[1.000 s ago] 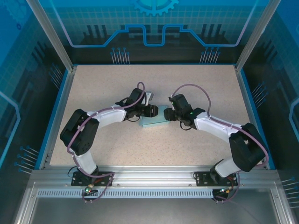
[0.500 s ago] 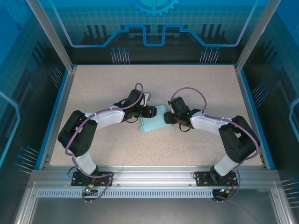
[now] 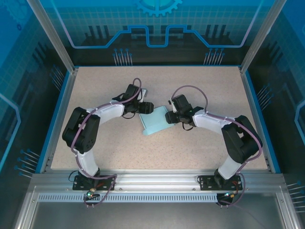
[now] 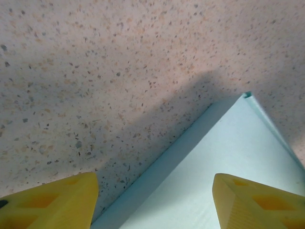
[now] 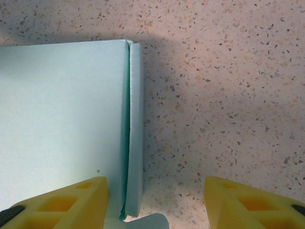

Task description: Fold the paper box

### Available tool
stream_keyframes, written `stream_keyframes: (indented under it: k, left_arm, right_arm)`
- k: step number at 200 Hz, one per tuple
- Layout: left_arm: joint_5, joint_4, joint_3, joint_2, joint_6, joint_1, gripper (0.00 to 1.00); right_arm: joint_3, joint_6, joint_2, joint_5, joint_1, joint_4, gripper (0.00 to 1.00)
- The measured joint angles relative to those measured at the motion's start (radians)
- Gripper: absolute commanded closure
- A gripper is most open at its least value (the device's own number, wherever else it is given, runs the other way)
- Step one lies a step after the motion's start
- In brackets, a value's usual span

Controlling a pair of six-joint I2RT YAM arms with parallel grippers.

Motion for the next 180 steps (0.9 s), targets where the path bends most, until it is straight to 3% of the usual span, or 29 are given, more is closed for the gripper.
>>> stream_keyframes:
  k: [68,112,180]
  left_arm:
    - [-0.001,-0.051,-0.018,0.012,0.040,0.000,0.33]
    - [-0.012,0.018,-0.074,-0.009,0.041,-0.003,0.33]
    - [-0.221,0.079,-0.132,-0.056,0.040,-0.098,0.34]
  right_arm:
    - [0.031,-0.014,-0.042,-0.059,0.000,-0.076,0.42]
    - [0.044,-0.009,-0.074,-0.132,0.001,-0.118,0.42]
    - [0.062,0.044,-0.093,-0.286,0.016,-0.161,0.46]
